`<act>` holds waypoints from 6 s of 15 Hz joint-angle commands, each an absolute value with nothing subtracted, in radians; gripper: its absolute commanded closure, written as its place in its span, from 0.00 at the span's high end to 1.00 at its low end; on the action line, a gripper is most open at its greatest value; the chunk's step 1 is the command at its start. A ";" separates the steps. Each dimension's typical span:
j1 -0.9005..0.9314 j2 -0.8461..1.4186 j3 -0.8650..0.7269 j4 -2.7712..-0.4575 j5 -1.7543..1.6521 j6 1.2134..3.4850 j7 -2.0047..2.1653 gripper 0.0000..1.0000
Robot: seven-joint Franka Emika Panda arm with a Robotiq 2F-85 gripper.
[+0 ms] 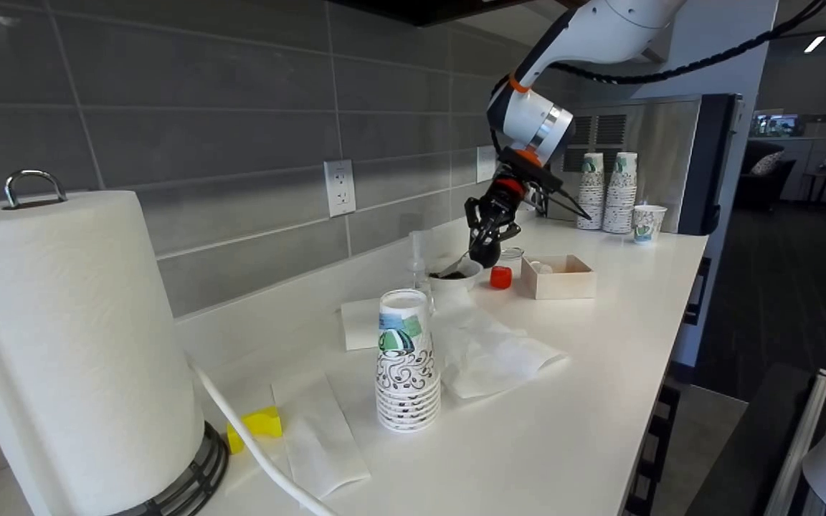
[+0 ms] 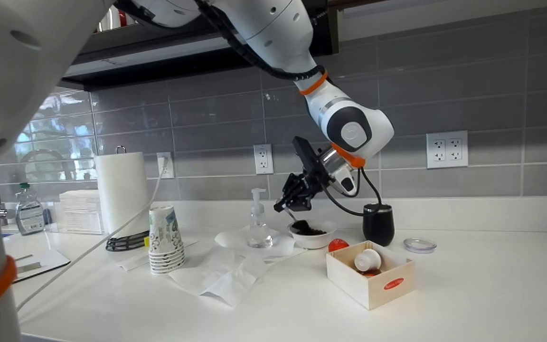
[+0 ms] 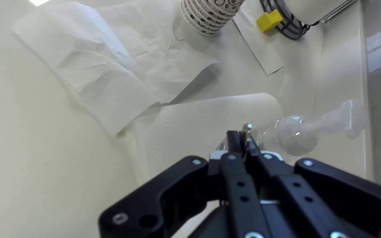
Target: Stir the contents of the white bowl using the cake knife
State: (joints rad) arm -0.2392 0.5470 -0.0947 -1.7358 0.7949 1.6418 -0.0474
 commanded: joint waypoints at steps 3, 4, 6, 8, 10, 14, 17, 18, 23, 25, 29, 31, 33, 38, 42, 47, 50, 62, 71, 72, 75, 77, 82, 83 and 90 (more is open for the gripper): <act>-0.236 0.511 -0.109 -1.764 0.808 1.694 -0.086 0.01; -0.233 0.515 -0.115 -1.761 0.804 1.713 -0.068 0.01; -0.229 0.525 -0.125 -1.756 0.798 1.753 -0.029 0.01; -0.228 0.528 -0.132 -1.758 0.790 1.788 -0.003 0.01; -0.226 0.526 -0.136 -1.758 0.771 1.795 0.031 0.01; -0.222 0.523 -0.136 -1.756 0.702 1.751 0.073 0.01; -0.226 0.520 -0.125 -1.751 0.664 1.699 0.056 0.01; -0.226 0.517 -0.121 -1.754 0.658 1.689 0.041 0.01; -0.248 0.505 -0.092 -1.763 0.679 1.672 -0.129 0.01; -0.256 0.503 -0.085 -1.762 0.689 1.658 -0.176 0.01; -0.250 0.506 -0.089 -1.761 0.692 1.685 -0.196 0.01; -0.247 0.511 -0.093 -1.760 0.697 1.714 -0.185 0.01; -0.243 0.515 -0.098 -1.759 0.698 1.755 -0.167 0.01; -0.228 0.507 -0.108 -1.776 0.672 1.857 -0.095 0.01; -0.215 0.497 -0.112 -1.787 0.613 1.837 -0.021 0.01; -0.216 0.489 -0.093 -1.785 0.549 1.731 -0.007 0.01; -0.224 0.482 -0.080 -1.788 0.582 1.728 -0.039 0.01; -0.266 0.530 -0.075 -1.743 0.779 1.627 -0.079 0.01; -0.260 0.588 -0.101 -1.704 0.857 1.669 -0.035 0.01; -0.261 0.593 -0.105 -1.699 0.858 1.669 -0.031 0.01; -0.260 0.587 -0.118 -1.706 0.859 1.690 -0.023 0.01; -0.256 0.578 -0.125 -1.714 0.851 1.711 -0.016 0.01; -0.249 0.580 -0.129 -1.711 0.811 1.677 0.030 0.01; -0.248 0.581 -0.128 -1.710 0.807 1.670 0.037 0.01; -0.258 0.585 -0.108 -1.706 0.846 1.624 0.000 0.01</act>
